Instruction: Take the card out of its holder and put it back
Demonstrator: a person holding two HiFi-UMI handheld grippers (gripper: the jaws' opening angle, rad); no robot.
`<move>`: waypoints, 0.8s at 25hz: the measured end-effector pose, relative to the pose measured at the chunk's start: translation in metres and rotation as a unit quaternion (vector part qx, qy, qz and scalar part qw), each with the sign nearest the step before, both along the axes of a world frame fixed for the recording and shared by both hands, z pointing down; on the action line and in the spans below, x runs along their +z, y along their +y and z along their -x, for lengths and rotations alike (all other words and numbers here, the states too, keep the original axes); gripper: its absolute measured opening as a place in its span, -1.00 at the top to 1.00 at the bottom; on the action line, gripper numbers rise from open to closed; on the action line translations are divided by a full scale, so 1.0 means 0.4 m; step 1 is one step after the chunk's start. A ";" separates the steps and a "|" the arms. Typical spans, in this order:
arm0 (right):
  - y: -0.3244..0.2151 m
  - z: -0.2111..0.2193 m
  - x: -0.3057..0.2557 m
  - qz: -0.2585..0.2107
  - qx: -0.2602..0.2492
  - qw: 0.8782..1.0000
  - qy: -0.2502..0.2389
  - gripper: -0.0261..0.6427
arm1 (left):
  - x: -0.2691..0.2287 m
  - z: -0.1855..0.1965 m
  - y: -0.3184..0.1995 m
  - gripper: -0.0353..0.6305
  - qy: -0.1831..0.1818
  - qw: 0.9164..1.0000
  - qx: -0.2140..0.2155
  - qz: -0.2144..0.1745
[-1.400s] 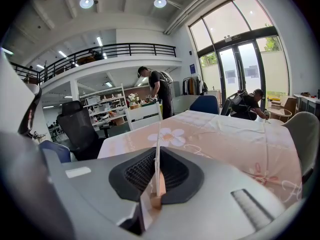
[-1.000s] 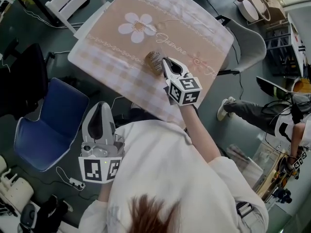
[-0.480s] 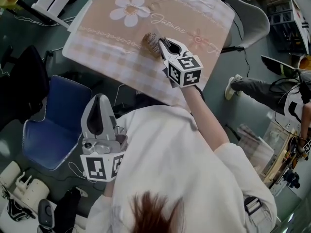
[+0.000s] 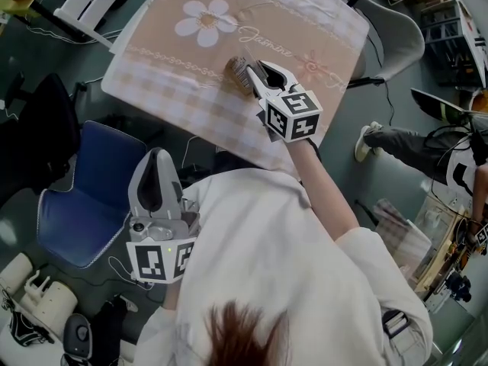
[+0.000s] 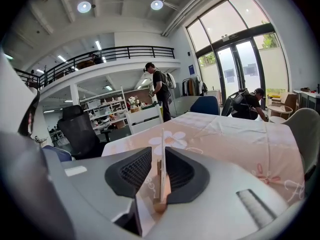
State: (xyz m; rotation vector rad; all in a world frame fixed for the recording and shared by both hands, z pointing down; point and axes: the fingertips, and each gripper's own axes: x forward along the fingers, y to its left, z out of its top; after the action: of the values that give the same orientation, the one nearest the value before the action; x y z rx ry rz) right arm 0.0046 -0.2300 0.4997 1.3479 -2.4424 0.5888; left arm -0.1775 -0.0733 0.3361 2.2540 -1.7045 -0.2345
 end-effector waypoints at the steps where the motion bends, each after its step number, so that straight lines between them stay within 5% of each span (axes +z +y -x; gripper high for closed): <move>1: -0.002 -0.003 -0.015 -0.006 0.003 1.000 -0.003 0.67 | -0.002 0.000 0.000 0.89 0.000 1.000 0.000 -0.001; 11: 0.027 -0.073 -0.258 -0.100 0.033 0.992 -0.063 0.67 | -0.006 -0.002 0.008 0.89 0.001 1.000 0.000 -0.008; 20: 0.212 -0.160 -0.420 -0.160 0.046 0.982 -0.090 0.92 | -0.014 -0.021 0.021 0.89 -0.006 1.000 0.012 -0.018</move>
State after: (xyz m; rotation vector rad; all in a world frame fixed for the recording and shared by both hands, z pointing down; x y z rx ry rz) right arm 0.0686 -0.1451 0.3316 1.6006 -2.7234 0.3616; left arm -0.1689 -0.0648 0.3307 2.3042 -1.6899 -0.2487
